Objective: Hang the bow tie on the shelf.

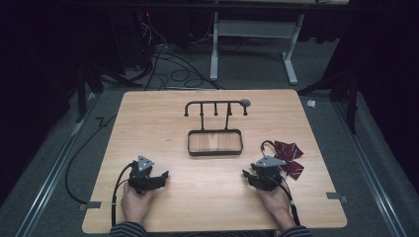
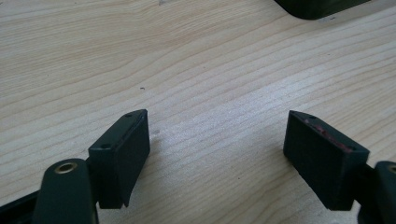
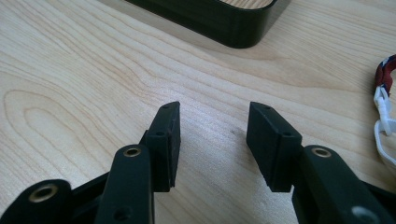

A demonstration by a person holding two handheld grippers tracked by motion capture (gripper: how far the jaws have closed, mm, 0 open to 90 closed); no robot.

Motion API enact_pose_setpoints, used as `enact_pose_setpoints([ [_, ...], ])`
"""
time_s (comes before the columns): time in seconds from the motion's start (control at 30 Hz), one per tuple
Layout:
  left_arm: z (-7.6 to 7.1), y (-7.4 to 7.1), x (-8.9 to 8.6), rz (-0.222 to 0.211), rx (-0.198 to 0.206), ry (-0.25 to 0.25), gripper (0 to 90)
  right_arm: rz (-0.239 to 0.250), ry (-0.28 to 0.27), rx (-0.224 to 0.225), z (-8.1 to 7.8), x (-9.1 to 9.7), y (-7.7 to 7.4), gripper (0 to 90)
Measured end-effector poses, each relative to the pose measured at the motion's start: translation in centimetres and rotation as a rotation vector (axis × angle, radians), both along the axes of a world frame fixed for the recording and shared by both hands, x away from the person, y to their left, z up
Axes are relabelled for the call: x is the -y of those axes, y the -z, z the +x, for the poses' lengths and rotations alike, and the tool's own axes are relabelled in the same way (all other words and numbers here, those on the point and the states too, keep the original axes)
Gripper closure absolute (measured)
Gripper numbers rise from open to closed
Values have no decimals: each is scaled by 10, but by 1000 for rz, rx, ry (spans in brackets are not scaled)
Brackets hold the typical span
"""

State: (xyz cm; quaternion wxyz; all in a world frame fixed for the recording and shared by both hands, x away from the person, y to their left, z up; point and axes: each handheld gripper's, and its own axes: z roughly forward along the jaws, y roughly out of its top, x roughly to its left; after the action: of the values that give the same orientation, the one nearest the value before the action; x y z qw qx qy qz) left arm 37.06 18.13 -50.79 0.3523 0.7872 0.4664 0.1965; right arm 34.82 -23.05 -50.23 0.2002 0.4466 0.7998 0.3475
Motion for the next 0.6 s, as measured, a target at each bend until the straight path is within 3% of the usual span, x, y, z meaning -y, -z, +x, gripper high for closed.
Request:
enact_pose_setpoints([
  [0.6, 1, 0, 0, -2, 0, -3, 234, -2, -1, 3, 0, 0, 0, 579],
])
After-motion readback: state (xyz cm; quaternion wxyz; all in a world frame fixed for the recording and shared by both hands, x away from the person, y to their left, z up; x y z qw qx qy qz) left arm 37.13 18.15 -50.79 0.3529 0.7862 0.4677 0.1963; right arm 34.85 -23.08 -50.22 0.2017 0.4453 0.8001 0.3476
